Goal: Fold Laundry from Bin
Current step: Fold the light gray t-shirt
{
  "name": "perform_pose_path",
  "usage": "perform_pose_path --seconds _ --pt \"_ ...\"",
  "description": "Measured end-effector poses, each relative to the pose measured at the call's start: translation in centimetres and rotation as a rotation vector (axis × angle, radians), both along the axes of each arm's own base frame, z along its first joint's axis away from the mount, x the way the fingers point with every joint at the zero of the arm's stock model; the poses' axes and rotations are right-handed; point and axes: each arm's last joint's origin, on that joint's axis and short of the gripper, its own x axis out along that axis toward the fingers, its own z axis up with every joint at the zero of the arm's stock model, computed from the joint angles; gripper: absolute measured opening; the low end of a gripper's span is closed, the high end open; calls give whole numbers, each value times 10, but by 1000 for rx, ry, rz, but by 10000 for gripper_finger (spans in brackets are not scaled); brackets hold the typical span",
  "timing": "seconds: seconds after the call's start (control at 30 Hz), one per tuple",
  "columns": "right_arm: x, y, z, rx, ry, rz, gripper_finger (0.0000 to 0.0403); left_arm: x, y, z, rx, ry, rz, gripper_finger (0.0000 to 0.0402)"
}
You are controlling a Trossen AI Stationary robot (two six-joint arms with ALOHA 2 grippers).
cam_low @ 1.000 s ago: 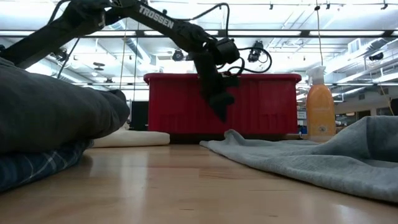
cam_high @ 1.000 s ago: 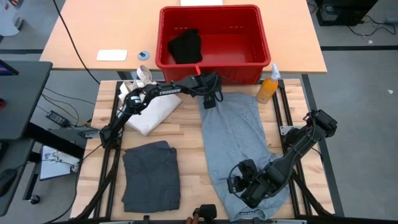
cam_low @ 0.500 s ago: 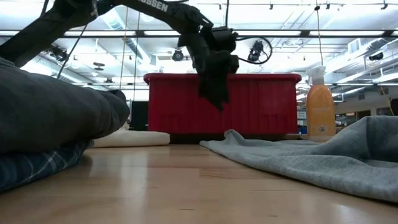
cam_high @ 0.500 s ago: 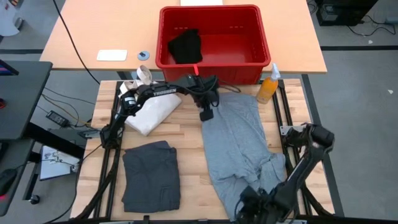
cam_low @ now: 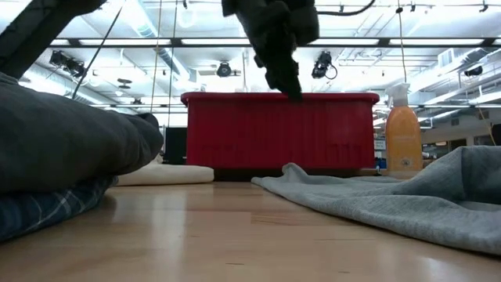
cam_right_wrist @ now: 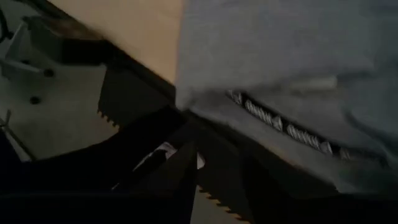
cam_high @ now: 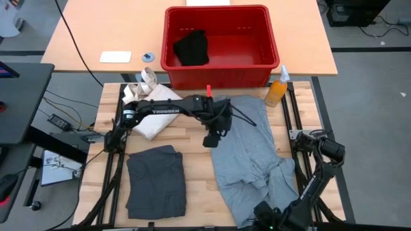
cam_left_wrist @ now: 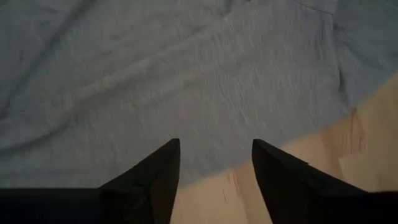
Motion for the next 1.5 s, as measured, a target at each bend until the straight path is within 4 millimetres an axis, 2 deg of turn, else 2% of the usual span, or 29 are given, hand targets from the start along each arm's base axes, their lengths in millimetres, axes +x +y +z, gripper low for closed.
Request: perform_pose_path --seconds 0.2,0.27,0.33,0.4,0.47,0.57,0.7,0.8,0.93,1.13,1.23,1.4,1.5 --pt "-11 8 5 34 31 45 125 -13 -5 21 -20 -23 -6 174" --pt "-12 4 16 57 26 45 125 -20 -14 31 -28 -54 -17 166" --pt "-12 -4 37 100 1 38 125 -31 -24 36 -35 -98 -10 159" --pt "-11 -15 57 131 -22 20 125 -49 -34 32 -26 -160 8 151" --pt "-11 -25 73 145 -58 -7 125 -71 -44 20 -11 -234 48 145" --pt "-9 -35 83 97 -146 -50 125 -105 -52 -2 -9 -361 106 140" --pt "-1 -41 73 55 -92 -70 127 -134 -59 -33 -74 -409 166 139" --pt "6 -48 63 79 14 -56 131 -142 -63 -37 -122 -408 207 139" --pt "11 -58 52 86 123 -13 143 -144 -66 -41 -125 -376 204 139" --pt "24 -70 45 14 164 272 178 -143 -66 -40 -130 -384 207 139" --pt "38 -80 41 -20 168 409 200 -143 -66 -40 -139 -382 199 139" --pt "58 -88 17 -104 186 708 223 -145 -67 -41 -159 -360 193 139" --pt "60 -91 2 -128 262 825 221 -146 -70 -43 -194 -329 198 139"
